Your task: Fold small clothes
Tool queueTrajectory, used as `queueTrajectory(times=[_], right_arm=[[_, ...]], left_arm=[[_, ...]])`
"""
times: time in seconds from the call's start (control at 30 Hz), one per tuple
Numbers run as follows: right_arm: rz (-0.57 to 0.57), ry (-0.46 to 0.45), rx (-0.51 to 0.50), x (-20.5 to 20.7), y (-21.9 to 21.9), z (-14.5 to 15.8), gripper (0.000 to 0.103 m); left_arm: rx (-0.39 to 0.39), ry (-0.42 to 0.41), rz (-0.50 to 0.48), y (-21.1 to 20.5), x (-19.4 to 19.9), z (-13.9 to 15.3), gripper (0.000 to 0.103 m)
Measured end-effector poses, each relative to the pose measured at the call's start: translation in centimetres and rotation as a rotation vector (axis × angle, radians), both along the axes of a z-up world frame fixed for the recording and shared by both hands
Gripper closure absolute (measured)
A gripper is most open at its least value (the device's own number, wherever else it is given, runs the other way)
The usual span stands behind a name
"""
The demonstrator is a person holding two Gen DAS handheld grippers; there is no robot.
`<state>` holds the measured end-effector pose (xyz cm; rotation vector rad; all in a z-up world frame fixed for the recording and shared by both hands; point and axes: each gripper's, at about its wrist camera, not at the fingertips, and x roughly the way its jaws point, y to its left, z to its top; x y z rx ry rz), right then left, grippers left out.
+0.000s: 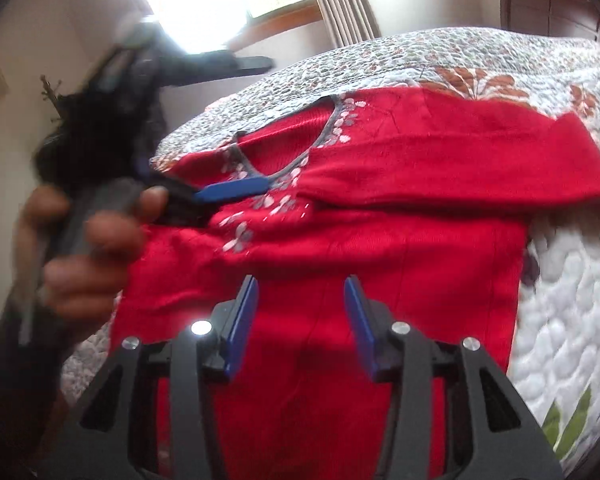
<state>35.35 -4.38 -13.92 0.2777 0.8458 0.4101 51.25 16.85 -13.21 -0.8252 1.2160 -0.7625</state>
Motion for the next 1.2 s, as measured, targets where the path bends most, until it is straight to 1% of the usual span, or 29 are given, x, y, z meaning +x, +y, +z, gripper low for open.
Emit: queueTrajectory(times=[0.07, 0.13, 0.23, 0.3, 0.33, 0.37, 0.4, 0.47, 0.5, 0.57, 0.67, 0.77, 0.93, 1.07, 1.2], right_arm=[[0.000, 0.005, 0.065, -3.1, -0.7, -0.5, 0.050], [-0.002, 0.024, 0.109, -5.5, -1.4, -1.1, 0.049], [-0.007, 0.043, 0.146, -8.1, -2.2, -1.7, 0.049], [-0.010, 0.060, 0.190, -9.2, -2.7, -2.0, 0.049], [-0.014, 0.067, 0.215, -9.7, -2.9, -2.1, 0.049], [-0.015, 0.076, 0.240, -10.2, -3.1, -2.2, 0.049], [-0.015, 0.081, 0.260, -10.7, -3.3, -2.3, 0.049], [-0.012, 0.079, 0.284, -11.6, -3.5, -2.2, 0.049], [-0.011, 0.076, 0.293, -12.1, -3.5, -2.1, 0.048], [-0.014, 0.078, 0.304, -12.9, -3.7, -2.0, 0.048], [-0.023, 0.087, 0.315, -13.8, -4.0, -2.0, 0.048], [-0.033, 0.096, 0.323, -14.5, -4.4, -2.2, 0.048], [-0.038, 0.087, 0.328, -14.9, -4.5, -1.8, 0.048], [-0.031, 0.089, 0.336, -15.5, -4.4, -1.7, 0.048], [-0.019, 0.099, 0.344, -15.4, -3.6, -1.7, 0.048]], left_arm=[[0.056, 0.043, -0.014, -1.3, 1.1, -1.2, 0.004], [0.121, 0.067, -0.027, -2.2, 1.6, -2.2, 0.004], [0.173, 0.040, -0.034, -3.1, 1.8, -1.9, 0.004], [0.172, 0.008, -0.035, -3.5, 1.8, -1.4, 0.005], [0.175, -0.010, -0.031, -3.7, 1.8, -1.1, 0.009], [0.184, -0.016, -0.041, -4.0, 1.8, -1.0, 0.027], [0.201, -0.002, -0.054, -4.4, 1.9, -1.2, 0.055], [0.257, 0.013, -0.060, -4.4, 1.9, -1.6, 0.070], [0.289, 0.007, -0.061, -4.5, 1.9, -1.7, 0.086], [0.331, 0.002, -0.055, -4.4, 1.8, -1.7, 0.100], [0.363, -0.033, -0.059, -4.4, 1.6, -0.8, 0.100], [0.374, -0.070, -0.069, -4.3, 1.5, 1.0, 0.100], [0.396, -0.146, -0.052, -2.5, 1.9, 5.7, 0.100], [0.421, -0.190, -0.005, 1.3, 2.4, 9.3, 0.100], [0.448, -0.204, 0.057, 6.1, 2.9, 11.2, 0.100]])
